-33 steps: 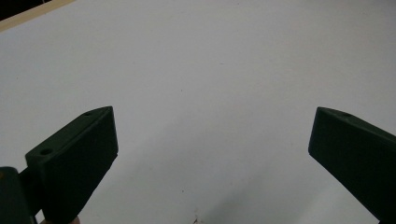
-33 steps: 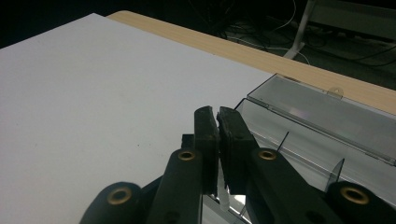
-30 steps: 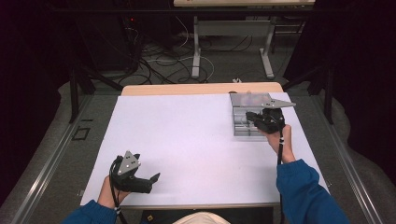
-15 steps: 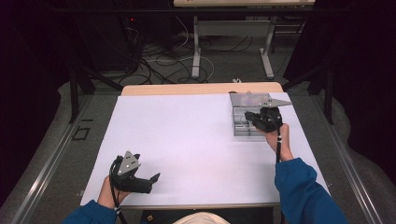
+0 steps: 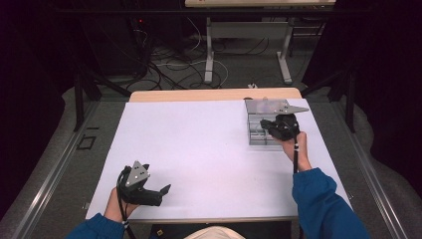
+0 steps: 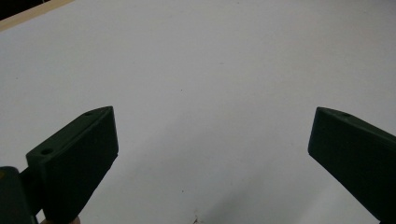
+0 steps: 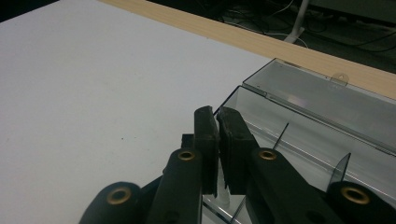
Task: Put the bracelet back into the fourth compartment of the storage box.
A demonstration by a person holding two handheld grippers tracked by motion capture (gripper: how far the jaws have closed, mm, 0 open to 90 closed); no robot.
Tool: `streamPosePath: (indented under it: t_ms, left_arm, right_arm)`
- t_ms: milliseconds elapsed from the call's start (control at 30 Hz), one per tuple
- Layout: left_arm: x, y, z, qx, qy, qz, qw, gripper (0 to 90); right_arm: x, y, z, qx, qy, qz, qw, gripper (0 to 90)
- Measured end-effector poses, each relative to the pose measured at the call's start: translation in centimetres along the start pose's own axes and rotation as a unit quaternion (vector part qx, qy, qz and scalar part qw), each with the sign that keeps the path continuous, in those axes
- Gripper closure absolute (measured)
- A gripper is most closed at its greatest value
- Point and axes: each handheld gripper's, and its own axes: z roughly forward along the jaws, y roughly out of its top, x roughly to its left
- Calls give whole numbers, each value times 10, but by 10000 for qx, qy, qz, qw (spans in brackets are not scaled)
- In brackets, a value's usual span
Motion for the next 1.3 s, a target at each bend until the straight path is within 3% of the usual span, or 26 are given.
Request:
streamPosePath:
  t_ms: [500,700,1033,1300]
  left_arm:
    - [0,0,0,3,-7,16,10000,18]
    - [0,0,0,5,-14,15,10000,19]
    - [0,0,1,-3,-6,12,10000,20]
    - [0,0,0,19,-13,22,10000,21]
  right_arm:
    - [-4,-6,13,205,-177,14,9996,866]
    - [-2,-8,20,371,-143,-54,9992,866]
    - [-1,-13,28,570,6,88,9983,862]
    - [5,-18,38,792,50,-9,9968,860]
